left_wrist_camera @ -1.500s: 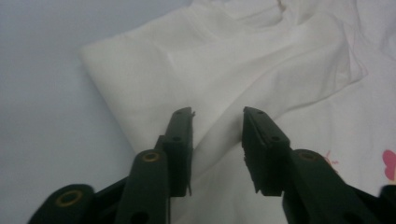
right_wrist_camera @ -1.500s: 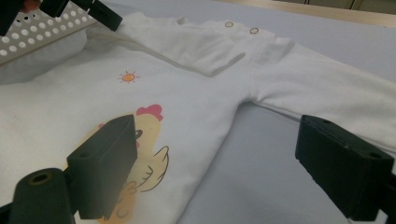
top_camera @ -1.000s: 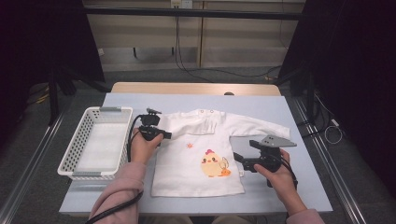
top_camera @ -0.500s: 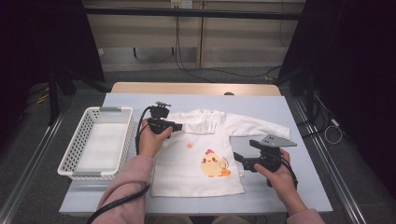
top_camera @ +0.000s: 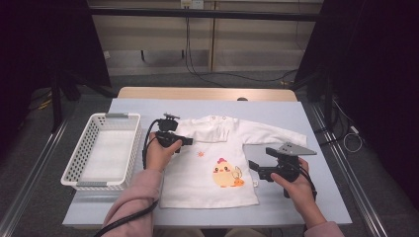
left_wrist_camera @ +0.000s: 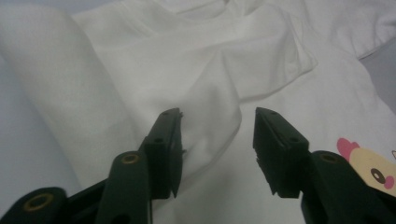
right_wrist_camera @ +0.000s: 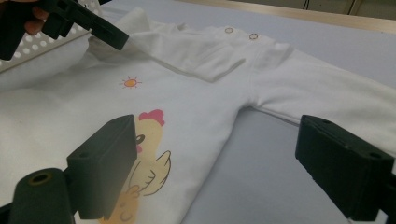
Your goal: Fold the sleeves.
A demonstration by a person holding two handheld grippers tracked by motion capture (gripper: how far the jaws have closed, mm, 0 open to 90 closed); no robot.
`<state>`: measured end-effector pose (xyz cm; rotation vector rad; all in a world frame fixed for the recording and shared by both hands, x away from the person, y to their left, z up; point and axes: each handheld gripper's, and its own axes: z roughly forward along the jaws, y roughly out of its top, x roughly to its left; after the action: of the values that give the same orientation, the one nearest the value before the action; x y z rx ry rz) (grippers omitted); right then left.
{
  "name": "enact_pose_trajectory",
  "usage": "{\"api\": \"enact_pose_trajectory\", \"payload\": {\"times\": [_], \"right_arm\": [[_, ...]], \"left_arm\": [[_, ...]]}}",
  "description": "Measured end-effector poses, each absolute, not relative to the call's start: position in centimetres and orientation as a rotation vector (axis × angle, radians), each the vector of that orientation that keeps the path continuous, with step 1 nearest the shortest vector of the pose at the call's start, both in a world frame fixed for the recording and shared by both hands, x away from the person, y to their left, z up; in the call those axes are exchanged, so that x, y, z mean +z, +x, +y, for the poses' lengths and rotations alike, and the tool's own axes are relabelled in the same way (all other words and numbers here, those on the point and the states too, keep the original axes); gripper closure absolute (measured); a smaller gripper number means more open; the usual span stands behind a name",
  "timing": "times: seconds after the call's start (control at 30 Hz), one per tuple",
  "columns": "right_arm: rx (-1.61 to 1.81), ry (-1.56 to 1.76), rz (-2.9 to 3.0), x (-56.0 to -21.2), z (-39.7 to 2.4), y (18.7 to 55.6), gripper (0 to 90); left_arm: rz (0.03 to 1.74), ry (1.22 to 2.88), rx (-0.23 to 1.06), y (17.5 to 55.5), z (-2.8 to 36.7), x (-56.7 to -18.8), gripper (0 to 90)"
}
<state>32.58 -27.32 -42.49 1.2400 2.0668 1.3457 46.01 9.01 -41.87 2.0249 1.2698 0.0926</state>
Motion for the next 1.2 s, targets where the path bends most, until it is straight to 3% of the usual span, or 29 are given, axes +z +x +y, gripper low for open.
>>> {"api": "enact_pose_trajectory", "payload": {"times": [0.23,0.53,1.2], "right_arm": [[1.347,1.247,2.064,-42.5,-27.1,33.1,12.8],[1.309,1.26,2.096,-42.7,-26.4,34.5,12.8],[1.248,1.35,2.077,-43.1,-24.4,39.0,15.1]], "left_arm": [[1.264,1.975,0.148,45.3,10.3,-40.7,28.0],[1.254,1.963,0.181,44.4,11.4,-40.3,14.7],[1.246,1.975,0.234,43.9,12.4,-39.9,12.5]]}}
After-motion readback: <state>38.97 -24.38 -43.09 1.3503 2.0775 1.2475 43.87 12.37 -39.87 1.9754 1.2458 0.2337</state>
